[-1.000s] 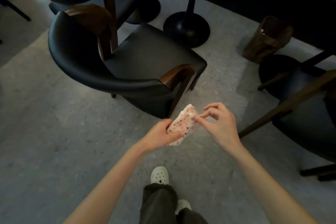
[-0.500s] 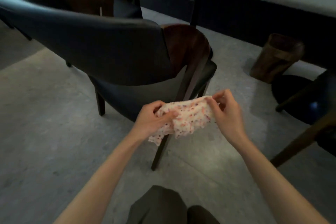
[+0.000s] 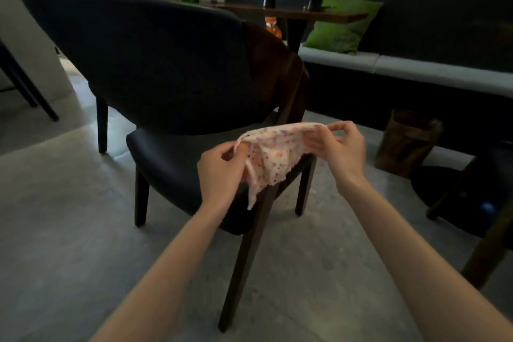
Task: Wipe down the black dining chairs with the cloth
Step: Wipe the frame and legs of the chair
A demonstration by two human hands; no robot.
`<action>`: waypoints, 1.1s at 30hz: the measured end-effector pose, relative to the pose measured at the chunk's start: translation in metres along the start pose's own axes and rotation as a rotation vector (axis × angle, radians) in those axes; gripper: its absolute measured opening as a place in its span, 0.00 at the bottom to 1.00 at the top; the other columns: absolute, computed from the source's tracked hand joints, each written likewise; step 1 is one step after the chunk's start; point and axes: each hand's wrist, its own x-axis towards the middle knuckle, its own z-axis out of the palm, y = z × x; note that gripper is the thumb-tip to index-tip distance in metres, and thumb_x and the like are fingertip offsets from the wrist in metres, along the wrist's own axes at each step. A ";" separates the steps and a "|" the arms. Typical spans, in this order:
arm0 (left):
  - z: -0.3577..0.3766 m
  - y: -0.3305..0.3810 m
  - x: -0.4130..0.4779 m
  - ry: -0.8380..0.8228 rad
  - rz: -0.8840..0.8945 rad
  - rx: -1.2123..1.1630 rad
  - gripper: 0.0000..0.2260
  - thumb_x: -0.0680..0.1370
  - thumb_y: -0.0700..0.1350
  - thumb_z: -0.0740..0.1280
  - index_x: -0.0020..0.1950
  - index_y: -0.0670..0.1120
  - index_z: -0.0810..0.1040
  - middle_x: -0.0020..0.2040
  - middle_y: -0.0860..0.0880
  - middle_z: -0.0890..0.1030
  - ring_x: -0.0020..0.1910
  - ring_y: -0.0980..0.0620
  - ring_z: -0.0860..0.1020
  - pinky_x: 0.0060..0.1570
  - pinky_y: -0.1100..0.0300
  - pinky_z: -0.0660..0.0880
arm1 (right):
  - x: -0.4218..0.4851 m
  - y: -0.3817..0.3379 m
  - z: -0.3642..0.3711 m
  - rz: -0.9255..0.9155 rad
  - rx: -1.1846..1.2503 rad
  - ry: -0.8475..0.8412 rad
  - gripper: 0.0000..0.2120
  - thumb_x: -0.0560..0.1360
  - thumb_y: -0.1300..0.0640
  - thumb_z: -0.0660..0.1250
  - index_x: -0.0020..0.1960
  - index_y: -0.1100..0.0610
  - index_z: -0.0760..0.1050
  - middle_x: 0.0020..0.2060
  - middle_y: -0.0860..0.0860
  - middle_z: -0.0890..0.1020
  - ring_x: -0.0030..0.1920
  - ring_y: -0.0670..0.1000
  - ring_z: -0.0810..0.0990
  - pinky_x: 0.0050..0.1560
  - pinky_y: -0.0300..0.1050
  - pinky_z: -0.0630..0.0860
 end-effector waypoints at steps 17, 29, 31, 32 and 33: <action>0.065 0.012 0.020 -0.028 0.482 0.137 0.22 0.78 0.38 0.66 0.72 0.49 0.70 0.65 0.51 0.75 0.63 0.60 0.73 0.62 0.68 0.71 | 0.048 -0.014 0.042 -0.406 -0.225 -0.305 0.31 0.83 0.57 0.53 0.79 0.47 0.40 0.79 0.52 0.46 0.77 0.52 0.54 0.58 0.22 0.63; 0.031 -0.101 -0.057 -0.141 0.163 0.212 0.16 0.76 0.40 0.69 0.63 0.53 0.77 0.39 0.59 0.82 0.36 0.64 0.80 0.40 0.64 0.80 | -0.080 0.125 0.058 -0.006 -0.186 -0.407 0.31 0.84 0.56 0.53 0.76 0.46 0.35 0.63 0.44 0.67 0.55 0.40 0.71 0.46 0.22 0.67; 0.032 -0.106 -0.061 -0.110 0.161 0.245 0.17 0.77 0.40 0.69 0.65 0.50 0.77 0.37 0.55 0.82 0.33 0.62 0.79 0.38 0.62 0.79 | -0.091 0.137 0.060 -0.008 -0.184 -0.363 0.29 0.84 0.56 0.53 0.77 0.48 0.39 0.60 0.44 0.72 0.54 0.43 0.76 0.45 0.23 0.69; 0.033 -0.103 -0.060 -0.103 0.180 0.248 0.17 0.77 0.40 0.68 0.66 0.49 0.77 0.37 0.54 0.82 0.33 0.61 0.79 0.38 0.61 0.79 | -0.090 0.139 0.061 -0.019 -0.167 -0.333 0.29 0.84 0.56 0.53 0.79 0.49 0.41 0.59 0.46 0.75 0.55 0.46 0.78 0.47 0.25 0.71; 0.034 -0.099 -0.057 -0.099 0.211 0.252 0.17 0.78 0.39 0.68 0.66 0.49 0.76 0.38 0.53 0.82 0.34 0.60 0.79 0.38 0.61 0.79 | -0.086 0.137 0.061 -0.034 -0.147 -0.316 0.29 0.84 0.55 0.54 0.79 0.49 0.43 0.60 0.49 0.77 0.56 0.48 0.79 0.51 0.30 0.73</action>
